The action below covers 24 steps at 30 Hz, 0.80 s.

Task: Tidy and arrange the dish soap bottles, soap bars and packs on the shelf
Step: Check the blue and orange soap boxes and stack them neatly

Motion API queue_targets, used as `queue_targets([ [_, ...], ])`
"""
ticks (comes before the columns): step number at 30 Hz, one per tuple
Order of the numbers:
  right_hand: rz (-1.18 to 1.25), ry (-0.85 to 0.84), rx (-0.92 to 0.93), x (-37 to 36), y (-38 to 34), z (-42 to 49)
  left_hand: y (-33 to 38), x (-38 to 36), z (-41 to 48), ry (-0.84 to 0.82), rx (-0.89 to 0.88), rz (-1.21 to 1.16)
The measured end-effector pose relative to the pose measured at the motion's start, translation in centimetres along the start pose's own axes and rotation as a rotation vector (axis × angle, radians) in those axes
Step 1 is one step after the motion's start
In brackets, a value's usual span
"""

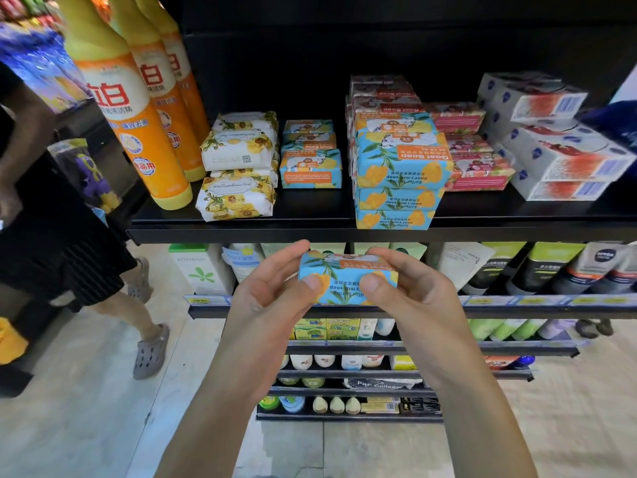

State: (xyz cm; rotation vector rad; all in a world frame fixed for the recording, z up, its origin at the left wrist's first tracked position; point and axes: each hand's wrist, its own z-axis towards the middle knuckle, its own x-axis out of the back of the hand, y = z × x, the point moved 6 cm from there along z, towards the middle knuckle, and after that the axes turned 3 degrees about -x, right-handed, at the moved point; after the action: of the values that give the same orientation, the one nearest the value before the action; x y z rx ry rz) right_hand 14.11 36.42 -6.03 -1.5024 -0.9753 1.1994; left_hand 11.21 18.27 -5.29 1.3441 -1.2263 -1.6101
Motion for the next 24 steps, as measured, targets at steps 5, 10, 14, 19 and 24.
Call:
queue_targets([
  [5,0.010,-0.053,0.089,0.5,-0.3,0.0,0.0,0.0,0.0,-0.026,0.004,-0.001],
  [10,0.035,-0.131,0.186,0.6,-1.0,-0.3,-0.4,0.2,0.1,0.005,0.057,-0.004],
  [14,0.034,-0.197,0.245,0.3,-1.3,-0.4,-0.9,0.0,0.1,0.003,0.103,-0.035],
  [19,-0.142,-0.213,0.270,0.4,-1.0,-0.5,-1.0,0.0,0.4,0.021,0.078,0.024],
  [24,-0.695,0.005,0.487,1.0,-2.2,-0.9,-0.9,-0.6,0.9,0.023,0.029,0.055],
])
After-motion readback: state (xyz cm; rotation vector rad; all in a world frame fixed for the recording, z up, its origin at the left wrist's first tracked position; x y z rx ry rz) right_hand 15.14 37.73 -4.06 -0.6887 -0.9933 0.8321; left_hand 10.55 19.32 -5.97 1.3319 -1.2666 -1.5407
